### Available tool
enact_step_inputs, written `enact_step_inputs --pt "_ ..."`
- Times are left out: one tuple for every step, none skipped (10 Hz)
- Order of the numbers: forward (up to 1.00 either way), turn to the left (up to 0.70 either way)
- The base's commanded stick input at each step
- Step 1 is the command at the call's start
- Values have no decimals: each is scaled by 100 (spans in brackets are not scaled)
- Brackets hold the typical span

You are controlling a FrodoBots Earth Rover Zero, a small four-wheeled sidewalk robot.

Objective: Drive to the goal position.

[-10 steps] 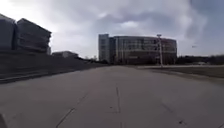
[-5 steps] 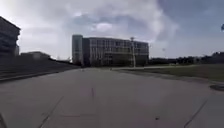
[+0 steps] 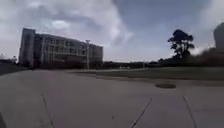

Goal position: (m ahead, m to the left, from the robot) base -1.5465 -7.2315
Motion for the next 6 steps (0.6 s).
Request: enact_step_inputs --pt "0 -45" --pt "0 -45" --pt "0 -45" --pt "0 -45" --pt "0 -45" --pt "0 -45"
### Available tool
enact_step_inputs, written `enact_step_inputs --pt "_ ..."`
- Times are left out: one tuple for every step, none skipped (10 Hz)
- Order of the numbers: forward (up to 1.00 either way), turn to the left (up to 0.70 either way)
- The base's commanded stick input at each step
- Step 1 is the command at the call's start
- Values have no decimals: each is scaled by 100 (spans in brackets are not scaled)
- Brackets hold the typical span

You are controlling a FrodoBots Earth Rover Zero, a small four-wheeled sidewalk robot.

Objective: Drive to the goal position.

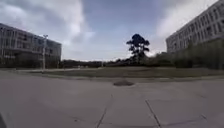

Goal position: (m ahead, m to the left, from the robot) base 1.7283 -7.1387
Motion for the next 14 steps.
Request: enact_step_inputs --pt "0 -45" --pt "0 -45" --pt "0 -45" --pt "0 -45" --pt "0 -45" --pt "0 -45" --pt "0 -45" --pt "0 -45" --pt "0 -45" --pt "0 -45" --pt "0 -45" --pt "0 -45" --pt "73 -32" --pt "100 -27"
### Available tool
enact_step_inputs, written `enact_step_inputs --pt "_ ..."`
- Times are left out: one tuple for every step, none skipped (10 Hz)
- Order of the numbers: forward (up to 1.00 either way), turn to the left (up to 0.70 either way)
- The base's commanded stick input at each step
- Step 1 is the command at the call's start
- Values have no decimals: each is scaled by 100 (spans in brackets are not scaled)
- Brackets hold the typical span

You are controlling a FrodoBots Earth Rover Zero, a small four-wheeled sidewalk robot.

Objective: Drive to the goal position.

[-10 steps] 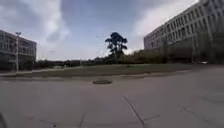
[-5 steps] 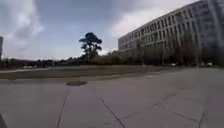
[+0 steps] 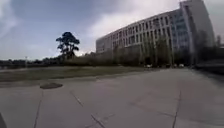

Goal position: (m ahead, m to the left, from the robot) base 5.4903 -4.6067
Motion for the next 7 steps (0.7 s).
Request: enact_step_inputs --pt "100 -27" --pt "100 -27" --pt "100 -27" --pt "100 -23" --pt "100 -8" --pt "100 0" --pt "100 0"
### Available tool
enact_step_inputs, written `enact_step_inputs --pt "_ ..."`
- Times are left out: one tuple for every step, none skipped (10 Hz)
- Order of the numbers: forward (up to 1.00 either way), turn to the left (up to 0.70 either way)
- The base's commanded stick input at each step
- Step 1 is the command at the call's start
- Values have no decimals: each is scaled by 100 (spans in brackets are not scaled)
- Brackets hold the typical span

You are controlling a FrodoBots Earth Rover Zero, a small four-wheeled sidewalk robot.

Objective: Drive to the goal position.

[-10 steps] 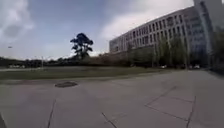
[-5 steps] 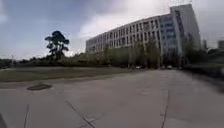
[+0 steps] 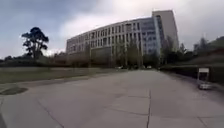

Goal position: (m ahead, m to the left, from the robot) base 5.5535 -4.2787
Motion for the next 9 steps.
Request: enact_step_inputs --pt "100 0" --pt "100 0" --pt "100 0" --pt "100 0" --pt "100 0" --pt "100 0" --pt "100 0" --pt "100 -27" --pt "100 -27"
